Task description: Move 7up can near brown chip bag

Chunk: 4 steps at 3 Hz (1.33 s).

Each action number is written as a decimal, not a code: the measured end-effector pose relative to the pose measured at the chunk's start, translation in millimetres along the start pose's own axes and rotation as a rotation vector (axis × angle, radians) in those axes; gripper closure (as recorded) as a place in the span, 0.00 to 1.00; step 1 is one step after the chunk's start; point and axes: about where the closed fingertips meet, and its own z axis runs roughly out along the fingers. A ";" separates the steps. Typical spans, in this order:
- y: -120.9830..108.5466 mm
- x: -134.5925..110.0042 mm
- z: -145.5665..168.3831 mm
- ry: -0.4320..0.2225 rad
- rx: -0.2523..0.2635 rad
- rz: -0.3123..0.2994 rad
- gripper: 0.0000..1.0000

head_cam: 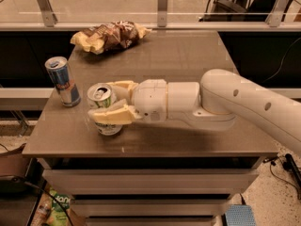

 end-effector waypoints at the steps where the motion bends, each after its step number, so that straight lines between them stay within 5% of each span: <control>1: -23.6 -15.4 -6.0 0.057 0.059 -0.006 1.00; 4: -104.8 -52.6 -28.4 0.104 0.276 -0.017 1.00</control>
Offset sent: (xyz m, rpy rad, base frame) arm 0.0739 -0.0396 0.0537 -0.1471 -0.0002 -0.2751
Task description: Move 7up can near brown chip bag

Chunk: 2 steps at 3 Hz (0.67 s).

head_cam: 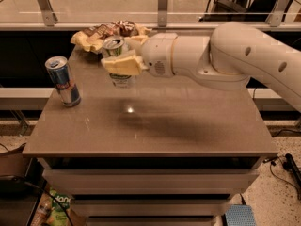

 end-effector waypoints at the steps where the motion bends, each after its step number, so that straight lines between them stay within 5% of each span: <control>1: -34.7 -5.5 8.4 -0.024 0.054 -0.030 1.00; 2: -71.2 -6.4 19.0 -0.076 0.098 -0.056 1.00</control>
Offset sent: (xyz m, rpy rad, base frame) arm 0.1154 -0.0167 0.0106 0.0945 -0.1509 -0.1192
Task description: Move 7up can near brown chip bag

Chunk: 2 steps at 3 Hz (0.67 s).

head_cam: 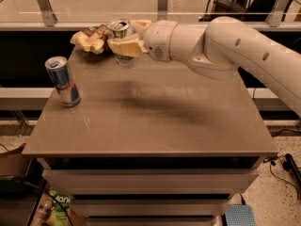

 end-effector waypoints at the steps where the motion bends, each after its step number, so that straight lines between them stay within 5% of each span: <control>1: -3.6 -0.7 5.0 0.010 -0.003 -0.003 1.00; 2: -21.6 0.5 14.7 0.024 0.008 -0.001 1.00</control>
Offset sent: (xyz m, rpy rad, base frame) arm 0.0587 -0.0027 0.0026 -0.0356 0.0190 -0.0424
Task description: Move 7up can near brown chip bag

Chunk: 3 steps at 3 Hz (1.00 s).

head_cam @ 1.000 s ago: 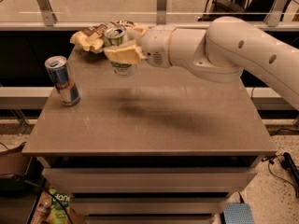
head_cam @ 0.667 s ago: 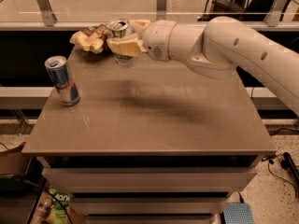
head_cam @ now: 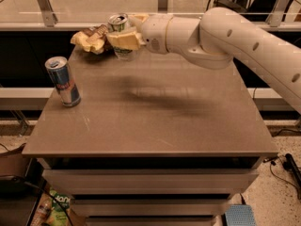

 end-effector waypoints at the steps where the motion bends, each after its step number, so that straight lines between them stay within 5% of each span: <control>1: -25.4 2.4 13.7 0.016 0.017 0.006 1.00; 3: -59.7 26.2 31.1 0.056 0.055 0.042 1.00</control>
Offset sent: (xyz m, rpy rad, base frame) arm 0.0839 -0.0053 -0.0106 -0.0269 0.0494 -0.0682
